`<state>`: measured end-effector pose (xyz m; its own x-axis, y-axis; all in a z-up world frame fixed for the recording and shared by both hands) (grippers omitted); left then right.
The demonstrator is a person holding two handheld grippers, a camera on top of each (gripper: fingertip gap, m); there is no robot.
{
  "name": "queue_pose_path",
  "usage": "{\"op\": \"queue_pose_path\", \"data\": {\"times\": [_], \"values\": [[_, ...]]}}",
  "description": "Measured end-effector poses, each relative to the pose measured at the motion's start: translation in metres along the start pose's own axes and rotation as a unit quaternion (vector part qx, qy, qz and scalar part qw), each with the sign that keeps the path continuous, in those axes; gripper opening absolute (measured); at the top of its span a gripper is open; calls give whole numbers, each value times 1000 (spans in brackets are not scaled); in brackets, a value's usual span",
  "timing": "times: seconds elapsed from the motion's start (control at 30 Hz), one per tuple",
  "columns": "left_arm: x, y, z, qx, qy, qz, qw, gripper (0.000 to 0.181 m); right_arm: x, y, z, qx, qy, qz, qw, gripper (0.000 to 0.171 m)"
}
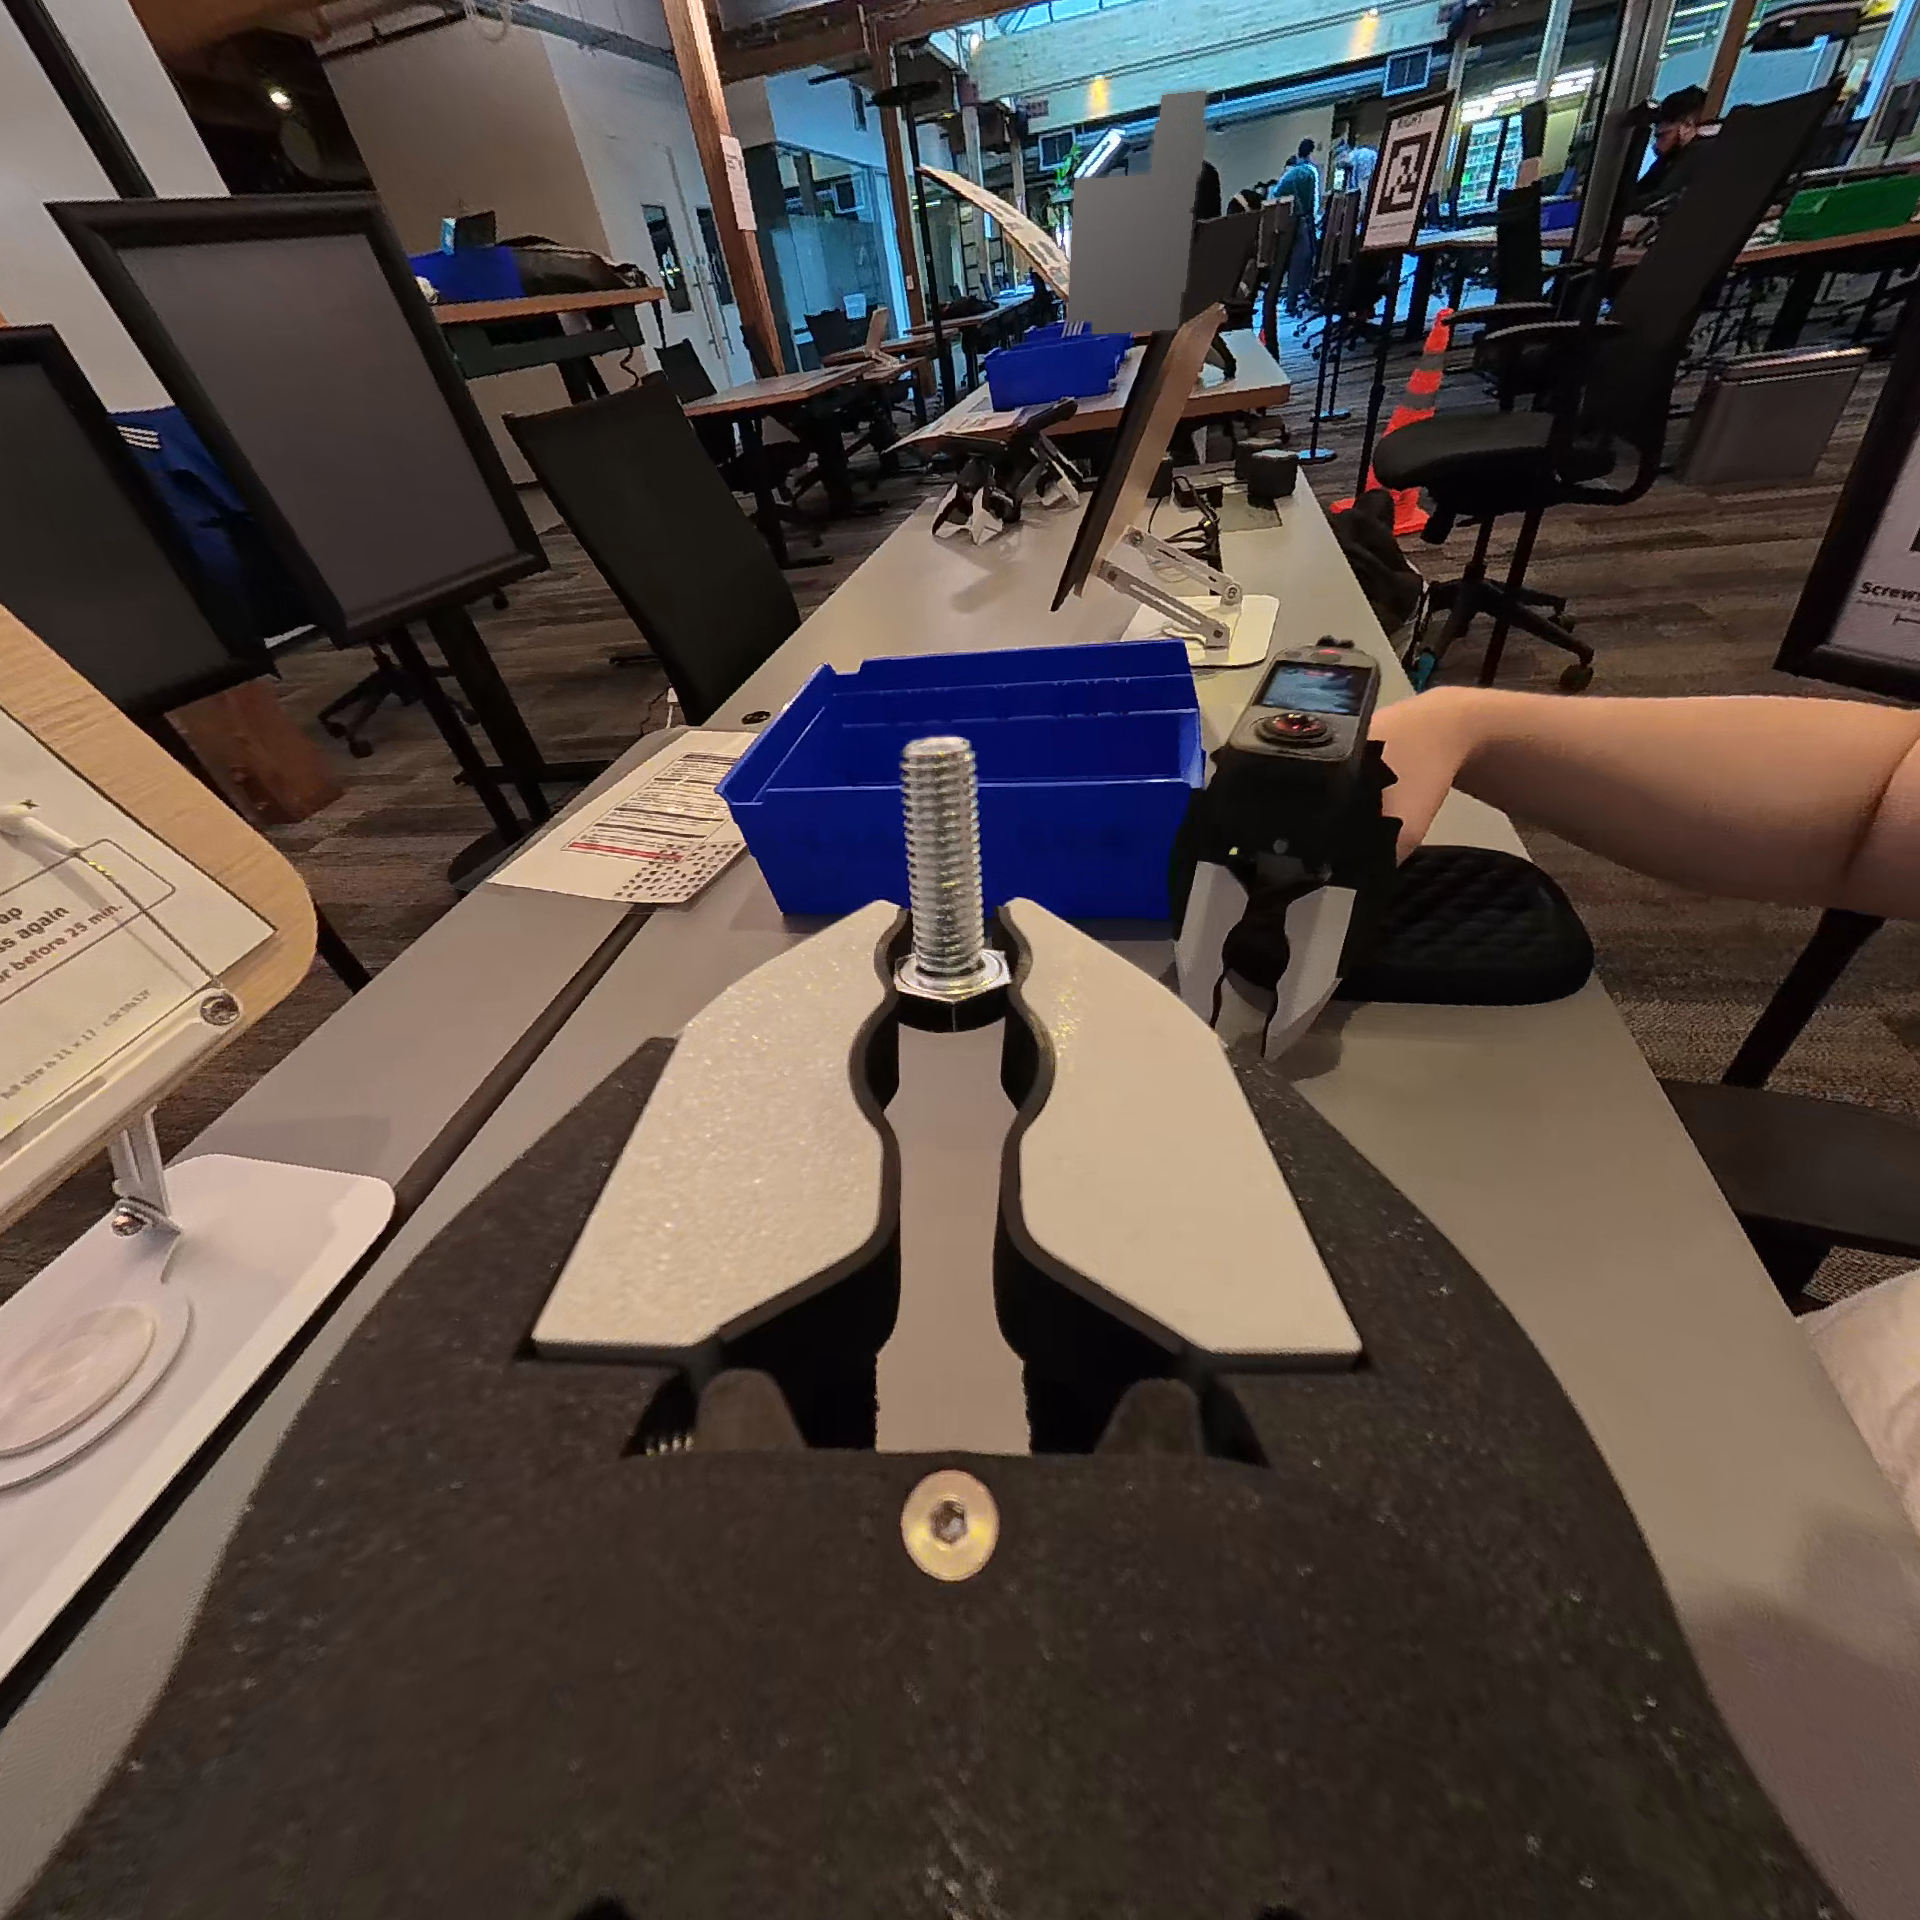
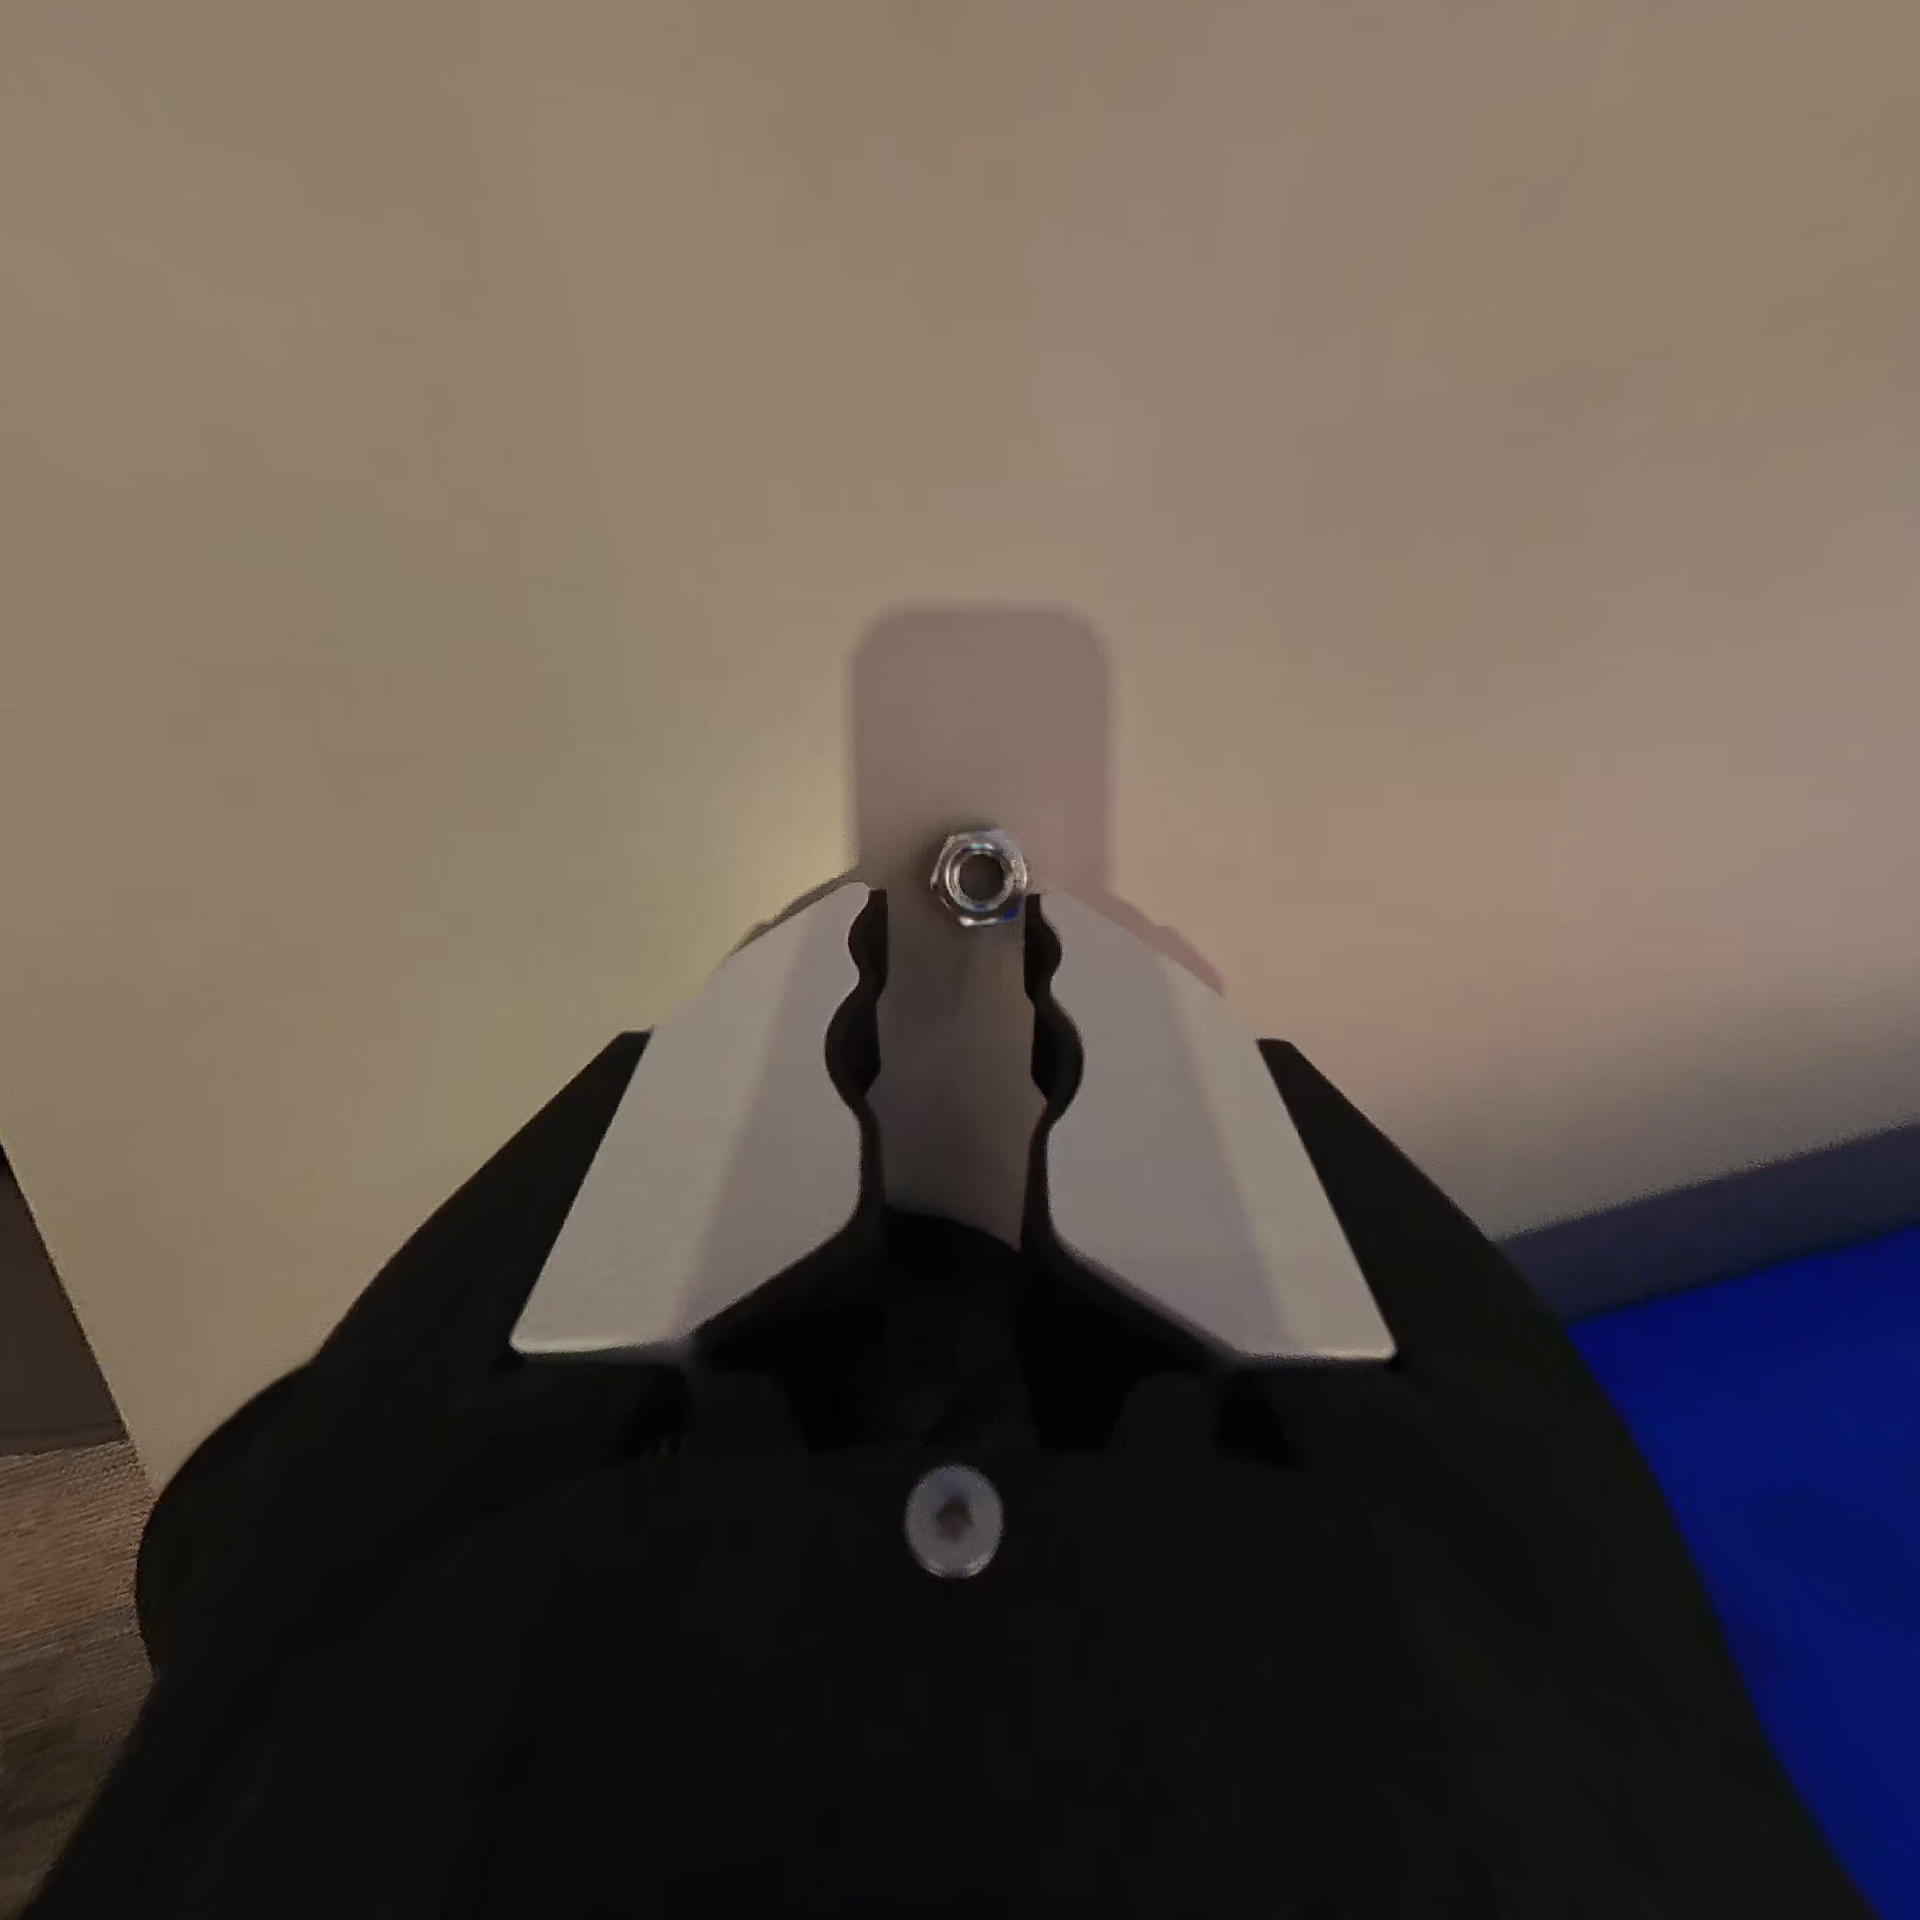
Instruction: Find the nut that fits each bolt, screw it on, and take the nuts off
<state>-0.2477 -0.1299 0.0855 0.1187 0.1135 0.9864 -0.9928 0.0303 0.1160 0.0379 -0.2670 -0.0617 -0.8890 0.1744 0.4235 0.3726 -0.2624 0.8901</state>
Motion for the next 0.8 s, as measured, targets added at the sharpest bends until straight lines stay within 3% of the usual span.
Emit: {"op": "queue_pose_path", "data": {"times": [0.37, 0.63, 0.8], "values": [[-2, -2, 1, -4, 1, -5, 1000, 14, -2, -11, 2, -17, -83, 26, 996, 26], [-6, -6, 3, -7, -4, -14, 1000, 14, -3, -11, 0, -36, -61, 25, 997, 17], [-21, -16, 1, -16, -39, -25, 999, 14, 36, 24, 17, -61, -28, 100, 993, 17]]}}
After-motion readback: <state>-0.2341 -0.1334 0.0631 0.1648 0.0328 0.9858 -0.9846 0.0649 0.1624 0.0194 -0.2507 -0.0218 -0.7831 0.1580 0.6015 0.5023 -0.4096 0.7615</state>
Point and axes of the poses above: each gripper's, where its closed fingertips meet, y back along the fingers, x out of its top, z = x × y across the jaws, the point moved 10 cm from there along y, back along the fingers, and after that the axes turned 15 degrees about y, right-handed, at the moved point
